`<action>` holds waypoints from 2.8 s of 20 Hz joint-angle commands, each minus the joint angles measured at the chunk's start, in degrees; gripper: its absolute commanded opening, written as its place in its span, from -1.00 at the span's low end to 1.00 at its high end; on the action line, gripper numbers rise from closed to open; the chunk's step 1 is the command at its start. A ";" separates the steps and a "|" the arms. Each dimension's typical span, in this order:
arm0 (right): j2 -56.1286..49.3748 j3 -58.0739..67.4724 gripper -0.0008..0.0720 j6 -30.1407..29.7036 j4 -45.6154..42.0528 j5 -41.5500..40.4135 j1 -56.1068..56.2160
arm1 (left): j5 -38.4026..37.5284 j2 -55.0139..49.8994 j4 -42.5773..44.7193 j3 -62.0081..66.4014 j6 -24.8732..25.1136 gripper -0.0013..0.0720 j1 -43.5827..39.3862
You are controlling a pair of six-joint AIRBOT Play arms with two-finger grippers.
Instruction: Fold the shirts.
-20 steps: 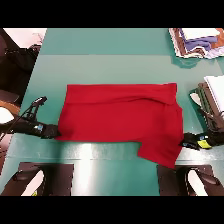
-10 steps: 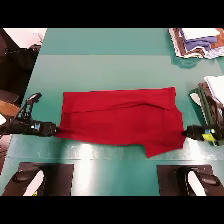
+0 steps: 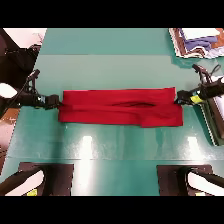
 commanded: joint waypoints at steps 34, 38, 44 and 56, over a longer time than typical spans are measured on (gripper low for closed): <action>-33.07 14.91 0.94 -23.30 23.45 6.01 -14.67 | -7.41 -18.93 -9.03 19.06 3.26 -0.87 -11.63; -33.88 14.93 0.85 -23.96 24.09 4.15 -11.91 | -3.13 -18.93 -9.07 19.06 2.27 -0.89 -15.56; -33.77 16.20 -0.93 -24.79 24.09 8.31 -12.07 | 2.73 -19.30 -9.42 19.45 -0.24 -0.89 -18.12; -23.85 40.81 -0.93 -4.50 24.70 19.02 -2.93 | 2.27 -40.48 -8.96 43.36 -2.49 -0.89 -31.30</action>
